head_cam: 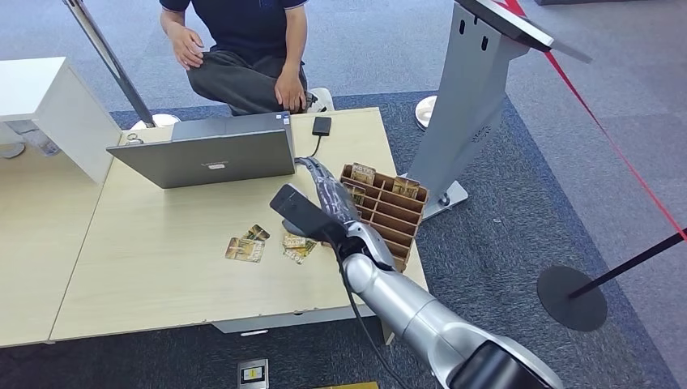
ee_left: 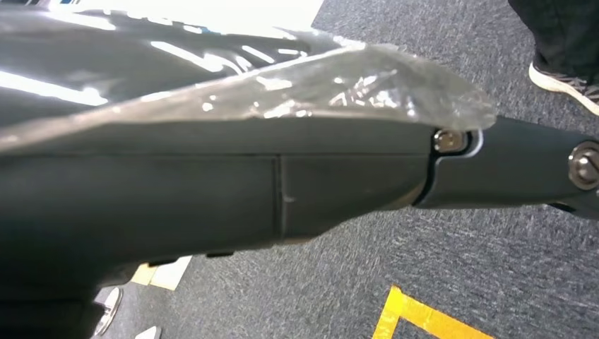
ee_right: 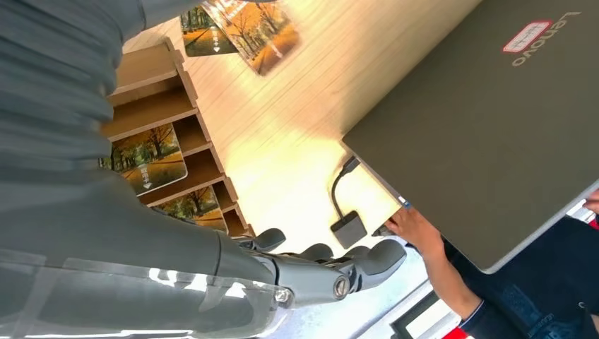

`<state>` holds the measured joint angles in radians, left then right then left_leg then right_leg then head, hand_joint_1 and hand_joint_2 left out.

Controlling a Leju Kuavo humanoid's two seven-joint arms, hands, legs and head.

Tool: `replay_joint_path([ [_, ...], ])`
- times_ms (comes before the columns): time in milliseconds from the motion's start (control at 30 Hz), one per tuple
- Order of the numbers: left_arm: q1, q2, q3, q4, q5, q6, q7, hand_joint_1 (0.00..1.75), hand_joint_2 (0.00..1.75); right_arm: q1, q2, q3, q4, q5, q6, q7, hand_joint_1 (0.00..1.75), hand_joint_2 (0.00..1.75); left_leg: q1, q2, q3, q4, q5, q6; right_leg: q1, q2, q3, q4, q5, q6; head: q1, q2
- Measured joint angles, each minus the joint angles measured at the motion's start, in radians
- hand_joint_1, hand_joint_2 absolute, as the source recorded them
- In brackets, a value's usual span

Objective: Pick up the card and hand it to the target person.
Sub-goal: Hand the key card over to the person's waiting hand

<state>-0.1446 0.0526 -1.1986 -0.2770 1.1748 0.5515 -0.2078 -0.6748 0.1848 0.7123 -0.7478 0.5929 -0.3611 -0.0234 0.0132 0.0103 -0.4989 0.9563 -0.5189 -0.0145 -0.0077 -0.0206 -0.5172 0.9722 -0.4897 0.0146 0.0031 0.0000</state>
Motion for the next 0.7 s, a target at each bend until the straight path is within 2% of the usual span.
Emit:
replay_joint_path([
  [300, 0.003, 0.000, 0.000, 0.000, -0.006, -0.004, -0.004, 0.00, 0.00, 0.023, -0.022, -0.008, -0.018, -0.088, -0.044, -0.001, 0.00, 1.75, 0.000, 0.000, 0.001, 0.000, 0.000, 0.000, 0.000, 0.000, 0.000, 0.000, 0.000, 0.000, 0.000, 0.000],
  [700, 0.008, -0.006, 0.000, 0.000, 0.013, -0.011, -0.009, 0.00, 0.00, 0.173, -0.139, -0.042, -0.345, -0.208, -0.049, 0.049, 0.00, 1.75, 0.000, 0.000, 0.001, 0.001, 0.000, 0.000, 0.000, 0.000, 0.000, -0.001, 0.000, 0.000, 0.000, 0.000],
])
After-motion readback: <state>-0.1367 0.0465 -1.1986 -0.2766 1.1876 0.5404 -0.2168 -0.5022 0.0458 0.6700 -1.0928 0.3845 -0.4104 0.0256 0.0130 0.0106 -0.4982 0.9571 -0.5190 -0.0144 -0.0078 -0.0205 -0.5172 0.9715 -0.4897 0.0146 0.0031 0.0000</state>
